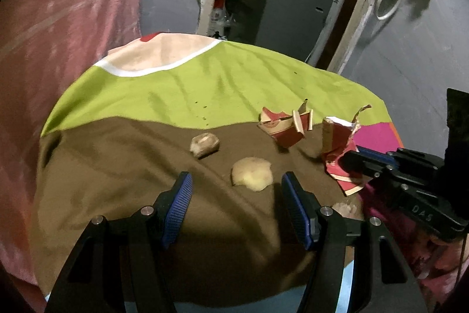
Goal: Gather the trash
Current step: 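Grasp the potato piece with the left tool while the right tool grasps a red-and-white wrapper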
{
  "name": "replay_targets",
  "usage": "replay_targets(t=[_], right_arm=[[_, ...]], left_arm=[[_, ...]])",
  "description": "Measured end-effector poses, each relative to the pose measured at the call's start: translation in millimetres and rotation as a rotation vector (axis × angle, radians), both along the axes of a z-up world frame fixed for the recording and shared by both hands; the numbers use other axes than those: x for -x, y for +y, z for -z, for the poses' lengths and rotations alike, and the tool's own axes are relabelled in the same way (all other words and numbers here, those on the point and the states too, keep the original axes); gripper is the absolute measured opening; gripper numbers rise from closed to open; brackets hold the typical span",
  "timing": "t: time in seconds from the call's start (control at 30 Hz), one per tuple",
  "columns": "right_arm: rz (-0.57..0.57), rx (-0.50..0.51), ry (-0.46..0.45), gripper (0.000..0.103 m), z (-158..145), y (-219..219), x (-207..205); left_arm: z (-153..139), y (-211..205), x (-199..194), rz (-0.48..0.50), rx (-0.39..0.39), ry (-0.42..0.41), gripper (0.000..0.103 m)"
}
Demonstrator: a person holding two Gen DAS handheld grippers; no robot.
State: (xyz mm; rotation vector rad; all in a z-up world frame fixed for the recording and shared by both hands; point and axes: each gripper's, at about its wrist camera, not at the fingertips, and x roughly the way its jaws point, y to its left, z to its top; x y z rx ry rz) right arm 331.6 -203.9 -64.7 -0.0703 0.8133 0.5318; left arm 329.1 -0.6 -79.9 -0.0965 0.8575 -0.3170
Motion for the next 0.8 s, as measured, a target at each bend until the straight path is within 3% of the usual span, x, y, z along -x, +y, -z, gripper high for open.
replay_targets(t=[0.07, 0.17, 0.23, 0.3, 0.7, 0.77, 0.8], right_arm=[[0.019, -0.009, -0.005, 0.006, -1, -7, -1], [0.030, -0.020, -0.005, 0.005, -1, -12, -1], [0.034, -0.028, -0.007, 0.005, 0, -14, 0], [0.038, -0.042, -0.008, 0.004, -1, -17, 2], [0.042, -0.085, -0.022, 0.004, -8, -28, 10], [0.046, -0.065, -0.027, 0.007, -9, -25, 9], [0.053, -0.052, -0.027, 0.017, -9, -24, 8]], left_arm=[[1, -3, -4, 0.008, -0.005, 0.004, 0.057], [4, -9, -11, 0.027, -0.026, 0.015, 0.042], [6, -12, -13, 0.028, -0.047, 0.020, 0.037], [5, -11, -15, 0.037, -0.042, 0.021, 0.025], [4, -15, -10, 0.018, -0.045, 0.007, 0.024], [3, -15, -8, 0.003, -0.043, 0.003, 0.024], [2, -14, -7, -0.003, -0.040, 0.002, 0.024]])
